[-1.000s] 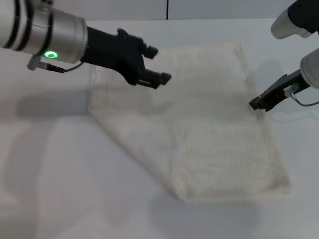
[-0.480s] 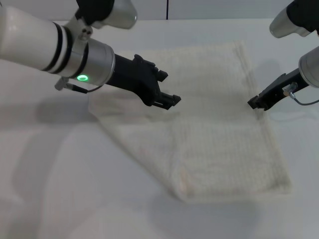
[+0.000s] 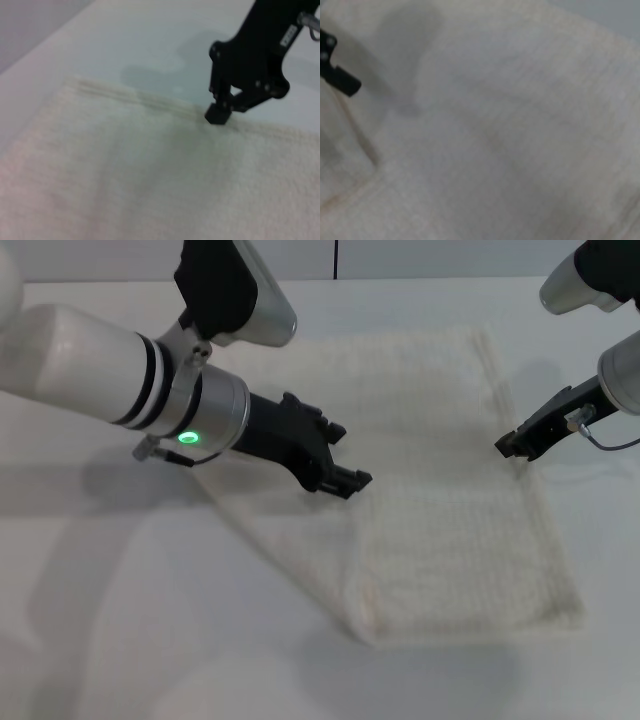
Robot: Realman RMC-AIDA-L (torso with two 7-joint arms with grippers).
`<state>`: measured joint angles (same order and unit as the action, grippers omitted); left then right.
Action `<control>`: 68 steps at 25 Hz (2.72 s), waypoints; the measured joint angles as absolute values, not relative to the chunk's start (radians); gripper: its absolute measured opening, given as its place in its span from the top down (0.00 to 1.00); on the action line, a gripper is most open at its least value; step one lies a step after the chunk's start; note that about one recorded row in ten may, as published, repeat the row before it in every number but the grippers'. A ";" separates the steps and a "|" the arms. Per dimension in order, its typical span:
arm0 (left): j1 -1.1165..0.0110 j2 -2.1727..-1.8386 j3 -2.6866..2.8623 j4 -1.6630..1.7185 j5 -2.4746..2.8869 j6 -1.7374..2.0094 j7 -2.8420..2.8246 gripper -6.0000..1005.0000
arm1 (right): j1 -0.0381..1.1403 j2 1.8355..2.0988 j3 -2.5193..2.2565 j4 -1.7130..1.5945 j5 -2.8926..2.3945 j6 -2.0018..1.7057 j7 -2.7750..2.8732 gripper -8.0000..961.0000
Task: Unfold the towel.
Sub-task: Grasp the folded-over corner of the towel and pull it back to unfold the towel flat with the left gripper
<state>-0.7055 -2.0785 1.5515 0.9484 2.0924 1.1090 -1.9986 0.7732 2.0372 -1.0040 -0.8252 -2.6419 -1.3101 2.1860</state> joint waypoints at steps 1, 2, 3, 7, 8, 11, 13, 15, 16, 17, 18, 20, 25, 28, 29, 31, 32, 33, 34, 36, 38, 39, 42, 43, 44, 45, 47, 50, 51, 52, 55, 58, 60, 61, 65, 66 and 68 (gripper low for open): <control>-0.706 -2.078 1.558 0.943 2.090 1.107 -1.999 0.36 | 0.773 2.037 -1.005 -0.825 -2.642 -1.310 2.186 0.99; -0.706 -2.078 1.564 0.938 2.087 1.104 -1.999 0.36 | 0.774 2.037 -1.007 -0.823 -2.641 -1.310 2.186 0.99; -0.706 -2.078 1.587 0.920 2.073 1.088 -2.000 0.36 | 0.774 2.037 -1.007 -0.823 -2.641 -1.310 2.186 0.99; -0.704 -2.078 1.613 0.902 2.055 1.064 -2.000 0.37 | 0.774 2.039 -1.009 -0.821 -2.640 -1.310 2.187 0.99; -0.704 -2.078 1.613 0.902 2.055 1.064 -2.000 0.37 | 0.774 2.039 -1.009 -0.821 -2.640 -1.310 2.187 0.99; -0.693 -2.078 1.652 0.892 2.011 0.999 -1.994 0.37 | 0.775 2.041 -1.009 -0.820 -2.640 -1.310 2.187 0.99; -0.693 -2.078 1.656 0.887 2.004 0.988 -1.993 0.37 | 0.776 2.042 -1.010 -0.820 -2.640 -1.310 2.187 0.99; -0.696 -2.078 1.662 0.874 1.995 0.970 -1.992 0.37 | 0.777 2.043 -1.011 -0.820 -2.640 -1.310 2.187 0.99; -0.696 -2.078 1.662 0.874 1.995 0.970 -1.992 0.37 | 0.777 2.043 -1.011 -0.820 -2.640 -1.310 2.187 0.99; -0.696 -2.078 1.662 0.873 1.994 0.967 -1.992 0.37 | 0.778 2.043 -1.011 -0.818 -2.640 -1.310 2.187 0.99; -0.696 -2.078 1.662 0.873 1.994 0.967 -1.992 0.38 | 0.778 2.043 -1.011 -0.818 -2.640 -1.310 2.187 0.99; -0.695 -2.078 1.665 0.871 1.994 0.964 -1.992 0.38 | 0.778 2.043 -1.011 -0.817 -2.640 -1.310 2.187 0.99; -0.695 -2.078 1.680 0.867 1.994 0.964 -1.994 0.38 | 0.778 2.043 -1.011 -0.817 -2.640 -1.310 2.187 0.99; -0.700 -2.079 1.697 0.859 1.993 0.965 -1.998 0.38 | 0.778 2.045 -1.011 -0.817 -2.640 -1.310 2.187 0.99; -0.702 -2.079 1.711 0.856 1.990 0.960 -1.999 0.39 | 0.778 2.046 -1.011 -0.817 -2.640 -1.310 2.187 0.99; -0.701 -2.079 1.717 0.856 1.977 0.954 -1.999 0.39 | 0.778 2.046 -1.012 -0.817 -2.640 -1.310 2.187 0.99; -0.700 -2.079 1.718 0.856 1.968 0.953 -1.999 0.39 | 0.777 2.046 -1.012 -0.817 -2.640 -1.311 2.187 0.99; -0.700 -2.079 1.718 0.856 1.968 0.953 -1.999 0.39 | 0.777 2.046 -1.012 -0.817 -2.640 -1.311 2.187 0.99; -0.700 -2.079 1.718 0.856 1.965 0.952 -1.998 0.39 | 0.776 2.046 -1.012 -0.816 -2.640 -1.312 2.187 0.99; -0.700 -2.079 1.718 0.854 1.964 0.952 -1.998 0.39 | 0.775 2.046 -1.012 -0.816 -2.640 -1.312 2.187 0.99; -0.700 -2.079 1.721 0.849 1.964 0.952 -1.997 0.39 | 0.774 2.046 -1.012 -0.817 -2.640 -1.313 2.187 0.99; -0.701 -2.080 1.724 0.847 1.964 0.952 -1.997 0.40 | 0.773 2.047 -1.013 -0.818 -2.640 -1.314 2.187 0.99; -0.700 -2.080 1.732 0.845 1.963 0.952 -1.999 0.40 | 0.771 2.048 -1.013 -0.825 -2.640 -1.323 2.187 0.99; -0.700 -2.080 1.732 0.845 1.963 0.952 -1.999 0.40 | 0.771 2.048 -1.013 -0.825 -2.640 -1.323 2.187 0.99; -0.699 -2.080 1.732 0.845 1.963 0.952 -1.999 0.40 | 0.771 2.049 -1.012 -0.825 -2.640 -1.324 2.187 0.99; -0.698 -2.080 1.732 0.845 1.963 0.952 -1.999 0.40 | 0.771 2.049 -1.013 -0.825 -2.640 -1.324 2.187 0.99; -0.696 -2.080 1.732 0.845 1.963 0.951 -1.999 0.41 | 0.771 2.049 -1.012 -0.825 -2.640 -1.324 2.187 0.99; -0.695 -2.080 1.733 0.844 1.963 0.949 -1.999 0.44 | 0.771 2.049 -1.012 -0.825 -2.640 -1.324 2.185 0.99; -0.695 -2.080 1.734 0.844 1.963 0.948 -1.999 0.45 | 0.771 2.049 -1.012 -0.825 -2.640 -1.324 2.185 0.99; -0.694 -2.080 1.736 0.844 1.963 0.948 -1.997 0.47 | 0.770 2.049 -1.012 -0.825 -2.640 -1.324 2.184 0.99; -0.694 -2.080 1.739 0.844 1.963 0.944 -1.997 0.50 | 0.770 2.049 -1.012 -0.825 -2.640 -1.324 2.183 0.99; -0.694 -2.080 1.744 0.842 1.963 0.931 -1.998 0.57 | 0.770 2.049 -1.012 -0.825 -2.640 -1.324 2.181 0.99; -0.694 -2.080 1.745 0.839 1.963 0.928 -1.998 0.62 | 0.770 2.049 -1.012 -0.824 -2.641 -1.324 2.181 0.99; -0.694 -2.080 1.745 0.837 1.963 0.928 -1.998 0.65 | 0.770 2.049 -1.012 -0.824 -2.641 -1.324 2.180 0.99; -0.695 -2.080 1.745 0.834 1.963 0.924 -1.996 0.79 | 0.770 2.049 -1.012 -0.823 -2.645 -1.324 2.180 0.99; -0.695 -2.080 1.745 0.834 1.963 0.924 -1.995 0.83 | 0.770 2.049 -1.012 -0.822 -2.646 -1.325 2.179 0.99; -0.696 -2.080 1.745 0.834 1.963 0.924 -1.993 0.88 | 0.771 2.048 -1.012 -0.821 -2.646 -1.326 2.179 0.99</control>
